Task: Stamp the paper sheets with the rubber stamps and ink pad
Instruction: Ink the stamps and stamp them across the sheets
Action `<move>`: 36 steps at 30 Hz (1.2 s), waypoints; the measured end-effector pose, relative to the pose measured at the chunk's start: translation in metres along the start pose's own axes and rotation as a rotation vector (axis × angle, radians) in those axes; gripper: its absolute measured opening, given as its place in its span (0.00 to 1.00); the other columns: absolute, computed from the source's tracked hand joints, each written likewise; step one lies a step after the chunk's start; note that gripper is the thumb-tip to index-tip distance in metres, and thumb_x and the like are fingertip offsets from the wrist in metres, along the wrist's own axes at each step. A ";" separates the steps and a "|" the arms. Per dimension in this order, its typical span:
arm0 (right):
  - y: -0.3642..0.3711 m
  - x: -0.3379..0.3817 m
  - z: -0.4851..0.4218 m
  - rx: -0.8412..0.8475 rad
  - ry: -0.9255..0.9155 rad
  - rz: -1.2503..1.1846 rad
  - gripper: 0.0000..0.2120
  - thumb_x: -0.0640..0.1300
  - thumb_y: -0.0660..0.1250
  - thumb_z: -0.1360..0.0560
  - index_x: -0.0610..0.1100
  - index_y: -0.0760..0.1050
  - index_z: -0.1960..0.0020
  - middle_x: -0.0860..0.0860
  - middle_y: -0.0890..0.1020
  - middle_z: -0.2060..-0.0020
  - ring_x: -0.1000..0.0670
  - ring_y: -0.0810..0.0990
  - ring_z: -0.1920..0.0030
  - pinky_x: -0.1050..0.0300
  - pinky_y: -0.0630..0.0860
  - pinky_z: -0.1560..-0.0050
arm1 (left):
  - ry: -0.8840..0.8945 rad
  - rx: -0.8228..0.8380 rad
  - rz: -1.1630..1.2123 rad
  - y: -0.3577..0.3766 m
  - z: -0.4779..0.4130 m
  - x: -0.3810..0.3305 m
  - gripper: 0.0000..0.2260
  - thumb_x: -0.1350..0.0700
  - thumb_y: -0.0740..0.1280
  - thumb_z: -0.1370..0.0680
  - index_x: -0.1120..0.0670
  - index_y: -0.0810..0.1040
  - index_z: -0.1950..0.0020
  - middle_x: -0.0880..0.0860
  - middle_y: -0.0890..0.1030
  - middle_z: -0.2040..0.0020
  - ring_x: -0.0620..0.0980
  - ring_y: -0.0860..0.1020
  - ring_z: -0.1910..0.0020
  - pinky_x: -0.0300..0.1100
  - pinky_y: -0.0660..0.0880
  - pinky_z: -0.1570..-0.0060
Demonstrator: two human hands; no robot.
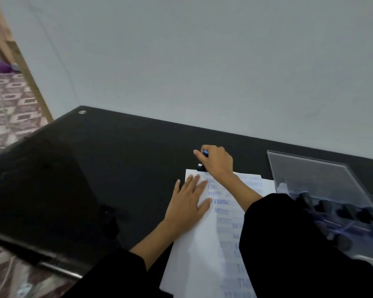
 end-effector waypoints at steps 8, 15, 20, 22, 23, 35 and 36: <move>0.016 0.003 -0.001 0.023 0.023 0.059 0.16 0.56 0.59 0.22 0.44 0.75 0.54 0.48 0.78 0.62 0.53 0.75 0.63 0.62 0.70 0.61 | -0.026 -0.122 0.026 -0.004 0.003 -0.002 0.40 0.38 0.31 0.33 0.49 0.58 0.25 0.50 0.58 0.24 0.47 0.54 0.24 0.44 0.42 0.26; 0.021 0.007 0.000 0.025 0.020 0.103 0.15 0.56 0.58 0.21 0.45 0.74 0.53 0.50 0.75 0.63 0.53 0.74 0.63 0.63 0.68 0.62 | -0.019 -0.134 0.080 0.000 0.002 -0.001 0.37 0.41 0.34 0.30 0.53 0.60 0.25 0.52 0.58 0.24 0.48 0.54 0.24 0.41 0.47 0.26; 0.026 0.008 0.003 -0.039 0.031 0.109 0.15 0.53 0.55 0.20 0.43 0.75 0.50 0.48 0.77 0.62 0.53 0.74 0.64 0.63 0.70 0.61 | -0.012 -0.141 0.091 0.001 0.002 -0.002 0.39 0.41 0.33 0.32 0.54 0.59 0.25 0.53 0.59 0.24 0.49 0.55 0.24 0.42 0.47 0.26; 0.029 0.008 0.005 -0.061 0.035 0.096 0.15 0.52 0.55 0.20 0.43 0.74 0.50 0.46 0.80 0.60 0.52 0.74 0.64 0.62 0.71 0.59 | -0.013 -0.142 0.093 0.002 0.001 -0.002 0.39 0.41 0.34 0.31 0.54 0.60 0.25 0.53 0.59 0.24 0.49 0.55 0.24 0.42 0.48 0.26; 0.030 0.008 0.007 -0.067 0.033 0.090 0.15 0.52 0.55 0.19 0.43 0.74 0.50 0.46 0.81 0.59 0.52 0.74 0.64 0.62 0.72 0.58 | -0.014 -0.144 0.094 0.003 0.001 -0.001 0.39 0.41 0.34 0.31 0.54 0.60 0.25 0.53 0.60 0.24 0.50 0.56 0.24 0.42 0.48 0.26; 0.034 0.005 0.016 -0.076 0.021 0.033 0.11 0.49 0.57 0.20 0.43 0.73 0.48 0.46 0.81 0.57 0.52 0.75 0.63 0.63 0.71 0.58 | -0.009 -0.158 0.085 0.006 -0.002 0.001 0.35 0.40 0.37 0.27 0.53 0.60 0.25 0.52 0.62 0.25 0.49 0.57 0.24 0.41 0.45 0.28; 0.034 0.005 0.016 -0.079 0.020 0.032 0.11 0.49 0.57 0.20 0.43 0.73 0.48 0.46 0.81 0.57 0.52 0.75 0.63 0.63 0.71 0.58 | -0.011 -0.160 0.088 0.006 -0.002 0.001 0.33 0.41 0.39 0.25 0.53 0.60 0.25 0.52 0.62 0.25 0.49 0.57 0.24 0.41 0.45 0.28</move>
Point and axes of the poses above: each hand's wrist, its own z-axis away from the middle knuckle, its own y-axis out of the palm, x = y × z, the point moved 2 cm from there along -z, towards the middle knuckle
